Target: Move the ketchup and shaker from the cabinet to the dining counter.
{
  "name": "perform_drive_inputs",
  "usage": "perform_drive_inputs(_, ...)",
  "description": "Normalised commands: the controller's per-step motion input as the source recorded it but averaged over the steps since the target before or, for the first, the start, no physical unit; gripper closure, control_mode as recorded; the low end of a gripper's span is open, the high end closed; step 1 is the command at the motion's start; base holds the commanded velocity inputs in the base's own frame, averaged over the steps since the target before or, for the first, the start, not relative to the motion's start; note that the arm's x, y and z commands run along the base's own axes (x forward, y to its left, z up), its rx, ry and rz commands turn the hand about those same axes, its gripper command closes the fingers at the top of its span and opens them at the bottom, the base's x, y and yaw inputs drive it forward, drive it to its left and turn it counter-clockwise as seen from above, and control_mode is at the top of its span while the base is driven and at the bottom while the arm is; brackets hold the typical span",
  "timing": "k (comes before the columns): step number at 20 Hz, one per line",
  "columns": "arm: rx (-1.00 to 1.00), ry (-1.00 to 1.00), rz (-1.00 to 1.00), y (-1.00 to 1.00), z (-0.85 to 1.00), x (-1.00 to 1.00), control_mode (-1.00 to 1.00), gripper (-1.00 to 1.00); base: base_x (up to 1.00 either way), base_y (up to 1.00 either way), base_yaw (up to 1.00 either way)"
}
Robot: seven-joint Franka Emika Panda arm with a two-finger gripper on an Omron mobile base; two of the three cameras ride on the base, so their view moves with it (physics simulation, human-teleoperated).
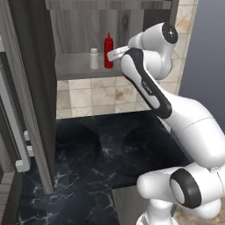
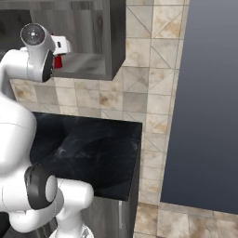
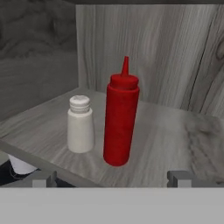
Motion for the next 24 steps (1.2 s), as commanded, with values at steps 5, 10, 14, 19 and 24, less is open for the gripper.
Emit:
perform_drive_inputs(5,0.00,0.01,0.02,0.06,-0.17,0.14,-1.00,-1.00,0.00,0.00,0.00)
perform_drive_inputs(10,0.00,0.00,0.01,0.01,-0.08,0.14,-1.00,-1.00,0.00,0.00,0.00)
perform_drive_inputs(14,0.00,0.01,0.01,0.00,-0.01,0.15,-1.00,-1.00,0.00,0.00,0.00)
perform_drive_inputs(19,0.00,0.03,0.01,0.01,0.00,0.11,-1.00,-1.00,0.00,0.00,0.00)
perform_drive_inputs(24,0.00,0.06,0.01,0.03,-0.01,0.10,-1.00,-1.00,0.00,0.00,0.00)
